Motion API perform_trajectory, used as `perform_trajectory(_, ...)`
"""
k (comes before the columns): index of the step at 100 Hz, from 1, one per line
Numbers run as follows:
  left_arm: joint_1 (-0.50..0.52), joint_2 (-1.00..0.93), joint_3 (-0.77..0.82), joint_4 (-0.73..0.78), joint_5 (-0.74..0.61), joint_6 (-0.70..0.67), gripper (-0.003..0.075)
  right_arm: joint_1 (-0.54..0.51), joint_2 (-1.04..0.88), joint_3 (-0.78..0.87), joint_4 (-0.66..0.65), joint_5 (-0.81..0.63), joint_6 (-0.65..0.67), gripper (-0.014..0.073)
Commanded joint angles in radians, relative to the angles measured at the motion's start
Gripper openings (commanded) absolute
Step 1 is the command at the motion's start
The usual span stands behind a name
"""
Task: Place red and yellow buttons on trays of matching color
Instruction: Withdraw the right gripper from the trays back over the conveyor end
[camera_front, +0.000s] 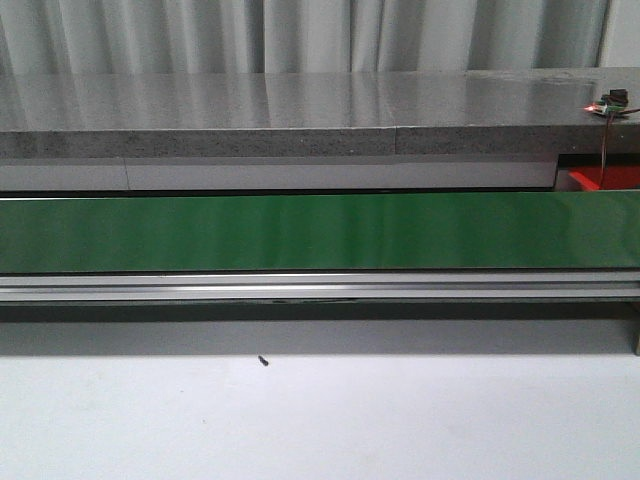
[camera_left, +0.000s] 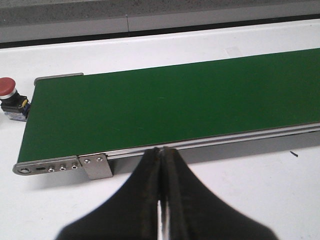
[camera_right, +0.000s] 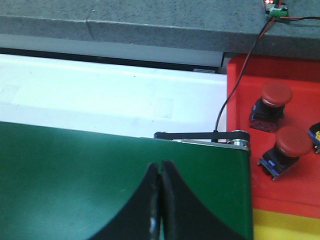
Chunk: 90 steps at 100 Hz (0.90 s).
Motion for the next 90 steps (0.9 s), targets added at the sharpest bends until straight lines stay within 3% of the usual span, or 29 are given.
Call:
perform_trajectory(1,-0.007,0.002,-0.025,-0.022,-0.061,-0.001,-0.0020,0.016,-0.080,0.013,0.007,-0.047,-0.012,-0.0118)
perform_trajectory(64,-0.001,0.012,-0.035,-0.019,-0.063,-0.024,-0.0020,0.068,-0.482,0.275,0.026,-0.165,-0.012,-0.0118)
perform_trajectory(90,0.107,0.172,-0.184,-0.008,-0.037,-0.079,-0.0020,0.068,-0.501,0.275,0.026,-0.168,-0.012,-0.0118)
